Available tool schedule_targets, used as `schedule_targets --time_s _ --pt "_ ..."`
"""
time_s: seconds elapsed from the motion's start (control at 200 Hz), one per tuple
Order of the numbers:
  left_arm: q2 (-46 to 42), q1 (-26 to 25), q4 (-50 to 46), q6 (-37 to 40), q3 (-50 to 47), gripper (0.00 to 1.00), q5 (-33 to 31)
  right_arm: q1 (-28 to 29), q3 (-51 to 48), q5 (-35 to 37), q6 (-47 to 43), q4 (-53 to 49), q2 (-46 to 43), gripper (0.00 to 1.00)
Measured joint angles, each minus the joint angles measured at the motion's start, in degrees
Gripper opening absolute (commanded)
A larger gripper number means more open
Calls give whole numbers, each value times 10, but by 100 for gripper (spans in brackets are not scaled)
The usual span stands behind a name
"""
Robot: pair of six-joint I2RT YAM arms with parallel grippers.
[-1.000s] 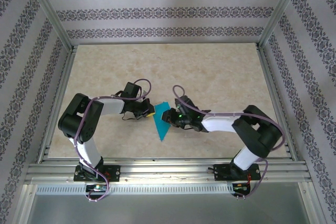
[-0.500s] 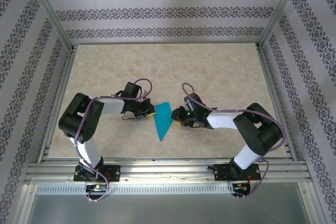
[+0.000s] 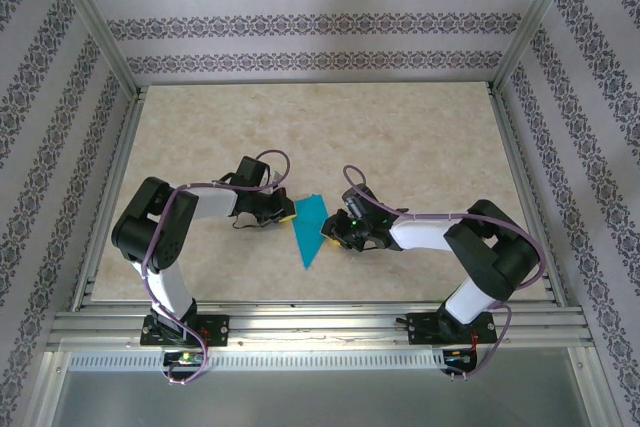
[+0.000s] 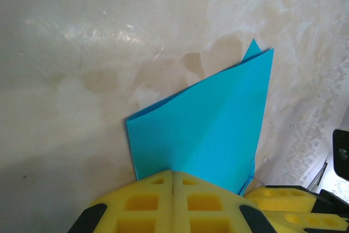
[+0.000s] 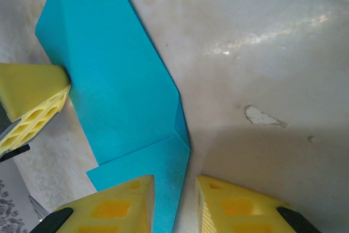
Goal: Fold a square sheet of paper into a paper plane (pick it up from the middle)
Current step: Fold the wing for the fifth time at the center of the table.
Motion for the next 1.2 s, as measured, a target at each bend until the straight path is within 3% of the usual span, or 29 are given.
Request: schedule_targets --time_s 0.415,0.659,1.199 --pt "6 0 9 0 2 4 8 3 22 5 30 11 17 25" --pt "8 0 15 0 3 4 11 0 33 10 21 26 18 30" --pt "8 0 14 12 4 4 11 -62 25 -80 -101 118 49 39"
